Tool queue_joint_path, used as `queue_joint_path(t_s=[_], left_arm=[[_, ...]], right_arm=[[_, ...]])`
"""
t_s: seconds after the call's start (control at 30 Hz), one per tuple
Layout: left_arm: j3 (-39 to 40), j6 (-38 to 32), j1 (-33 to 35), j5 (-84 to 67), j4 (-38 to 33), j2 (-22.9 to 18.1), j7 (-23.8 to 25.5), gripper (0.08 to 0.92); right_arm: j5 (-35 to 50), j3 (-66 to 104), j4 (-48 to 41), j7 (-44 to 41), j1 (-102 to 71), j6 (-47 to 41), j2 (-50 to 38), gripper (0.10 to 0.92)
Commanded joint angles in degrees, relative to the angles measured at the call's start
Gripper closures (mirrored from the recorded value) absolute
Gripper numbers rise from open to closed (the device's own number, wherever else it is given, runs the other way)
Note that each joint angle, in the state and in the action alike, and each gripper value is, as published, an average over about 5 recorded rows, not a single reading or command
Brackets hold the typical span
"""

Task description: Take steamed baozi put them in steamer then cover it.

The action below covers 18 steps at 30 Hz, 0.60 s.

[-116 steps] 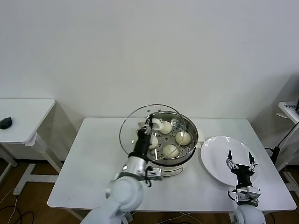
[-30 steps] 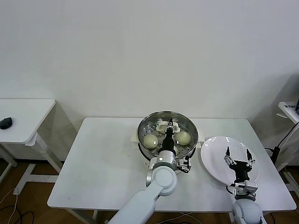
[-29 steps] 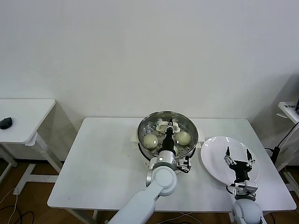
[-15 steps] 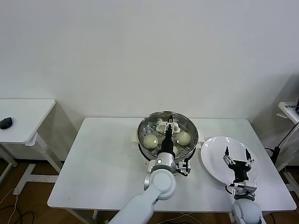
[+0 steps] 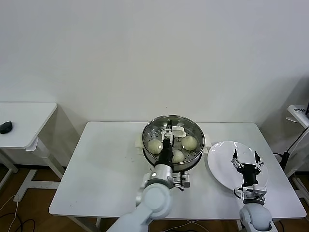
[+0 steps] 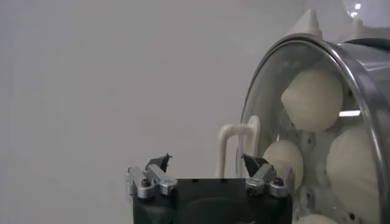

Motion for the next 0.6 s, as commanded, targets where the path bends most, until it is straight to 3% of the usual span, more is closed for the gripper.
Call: queue_joint_path(t_s=[0.03, 0.13, 0.27, 0.43, 0.6], left_arm=[[-10.30, -3.89, 6.35, -22.08, -15.98, 9.82, -9.10, 0.177], [-17.66, -10.48, 8.17, -38.35, -15.03, 10.55, -18.05, 0.177], [-28.24, -25.67, 9.41, -62.75, -8.42, 9.74, -26.77, 0.177], [-36.28, -39.86, 10.16, -80.90, 0.55, 10.27, -24.85, 0.177], [-38.91, -43.67, 12.10, -88.00, 5.74, 10.36, -20.81, 0.177]], right_arm=[[1.41, -0.01, -0.36, -1.77, 0.01, 0.84, -0.20, 0.203], [3.11, -0.26, -0.12, -3.00, -0.42, 1.38, -0.50, 0.203], [4.15, -1.02, 0.42, -4.38, -1.35, 1.63, -0.82, 0.203], [4.38, -1.83, 1.07, -5.74, -2.50, 1.84, -0.90, 0.203], [5.46, -1.94, 1.42, -8.05, -3.59, 2.98, -0.50, 0.203]])
